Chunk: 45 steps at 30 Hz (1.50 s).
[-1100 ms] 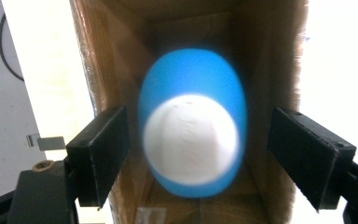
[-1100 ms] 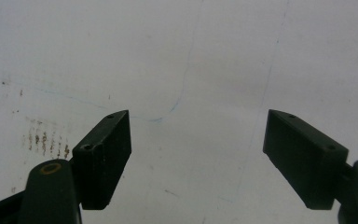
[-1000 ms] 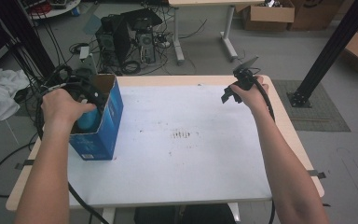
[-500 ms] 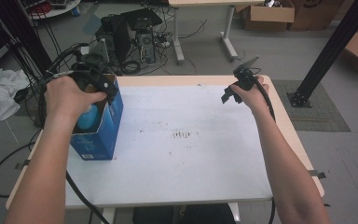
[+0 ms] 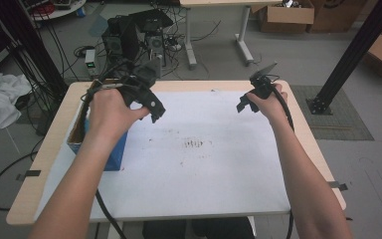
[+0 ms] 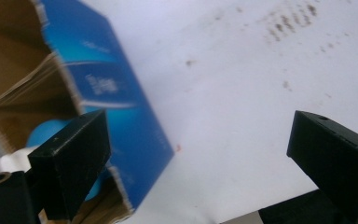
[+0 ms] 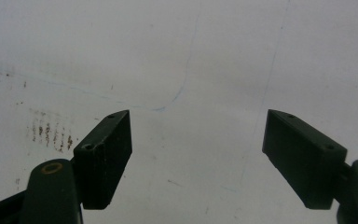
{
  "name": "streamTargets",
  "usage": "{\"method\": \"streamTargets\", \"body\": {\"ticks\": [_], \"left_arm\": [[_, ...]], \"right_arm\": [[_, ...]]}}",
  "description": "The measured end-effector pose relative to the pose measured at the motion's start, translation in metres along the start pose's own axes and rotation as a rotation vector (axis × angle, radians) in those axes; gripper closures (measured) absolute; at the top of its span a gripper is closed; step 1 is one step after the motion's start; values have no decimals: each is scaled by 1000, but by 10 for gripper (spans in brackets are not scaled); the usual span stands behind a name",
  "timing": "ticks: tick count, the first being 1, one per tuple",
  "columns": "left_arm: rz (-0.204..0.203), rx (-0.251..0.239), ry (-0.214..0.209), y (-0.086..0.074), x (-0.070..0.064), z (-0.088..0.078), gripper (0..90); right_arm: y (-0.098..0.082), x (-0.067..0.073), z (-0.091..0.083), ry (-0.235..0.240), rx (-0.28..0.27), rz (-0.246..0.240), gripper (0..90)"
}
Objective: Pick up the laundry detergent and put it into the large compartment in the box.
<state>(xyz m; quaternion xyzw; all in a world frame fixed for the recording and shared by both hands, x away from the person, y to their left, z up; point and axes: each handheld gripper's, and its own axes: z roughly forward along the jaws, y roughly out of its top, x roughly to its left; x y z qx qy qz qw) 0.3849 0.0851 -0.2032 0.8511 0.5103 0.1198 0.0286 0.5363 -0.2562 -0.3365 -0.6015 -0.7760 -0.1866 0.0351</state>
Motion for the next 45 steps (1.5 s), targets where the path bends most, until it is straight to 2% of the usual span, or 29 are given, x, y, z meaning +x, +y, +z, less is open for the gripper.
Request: {"method": "streamTargets", "body": {"ticks": [5,9,11,13,18,23,29,45], "left_arm": [[67,2,-17,7,-26,5,45],[102,6,-37,11,-45,14,28],[115,8,-39,12,-49,16,16],[135,11,-49,14,-60,23,10],[164,20,-52,16,-73,32,1],[190,38,-52,18,-80,36,1],[197,43,-56,20,-82,37,1],[192,52,-63,18,-80,37,1]], "right_arm": [[0,-2,-3,5,-6,0,240],[-1,-4,-3,4,-3,-1,238],[-1,-4,-4,4,-3,-1,235],[-2,-4,-4,8,8,11,227],[-2,-4,-5,2,7,9,220],[-3,-4,-5,0,5,9,219],[-3,-6,-5,0,9,10,218],[-4,-5,-3,-1,14,10,213]]}}
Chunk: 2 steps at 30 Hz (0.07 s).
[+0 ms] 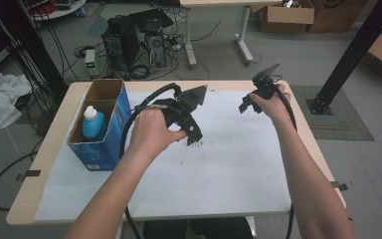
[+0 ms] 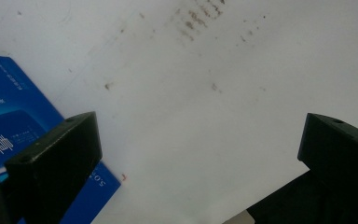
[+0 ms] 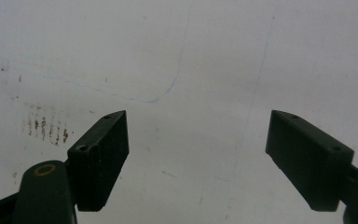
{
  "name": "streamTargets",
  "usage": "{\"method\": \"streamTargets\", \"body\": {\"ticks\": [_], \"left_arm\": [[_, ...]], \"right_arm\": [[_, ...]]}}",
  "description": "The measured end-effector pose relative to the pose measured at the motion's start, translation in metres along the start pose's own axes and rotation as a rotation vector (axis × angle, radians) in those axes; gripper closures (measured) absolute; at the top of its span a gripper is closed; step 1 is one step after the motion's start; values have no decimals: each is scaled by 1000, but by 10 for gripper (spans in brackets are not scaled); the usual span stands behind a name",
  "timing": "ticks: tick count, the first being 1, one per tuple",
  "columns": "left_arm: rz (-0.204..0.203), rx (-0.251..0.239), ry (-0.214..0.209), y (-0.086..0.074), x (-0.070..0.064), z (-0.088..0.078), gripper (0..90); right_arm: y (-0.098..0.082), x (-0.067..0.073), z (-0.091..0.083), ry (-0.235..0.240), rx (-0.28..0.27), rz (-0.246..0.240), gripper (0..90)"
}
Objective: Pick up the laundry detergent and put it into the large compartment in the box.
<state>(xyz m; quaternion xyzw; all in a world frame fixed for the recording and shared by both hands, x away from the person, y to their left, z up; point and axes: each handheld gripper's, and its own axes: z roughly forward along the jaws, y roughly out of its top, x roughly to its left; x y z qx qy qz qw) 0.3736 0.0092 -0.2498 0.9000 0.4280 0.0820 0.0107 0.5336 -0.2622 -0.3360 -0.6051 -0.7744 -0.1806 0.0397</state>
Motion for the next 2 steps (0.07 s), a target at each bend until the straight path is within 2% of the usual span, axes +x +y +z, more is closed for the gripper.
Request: {"method": "streamTargets", "body": {"ticks": [2], "left_arm": [[1,0,0,0,0,0,1]], "right_arm": [[0,0,0,-1,0,-7,213]]}}
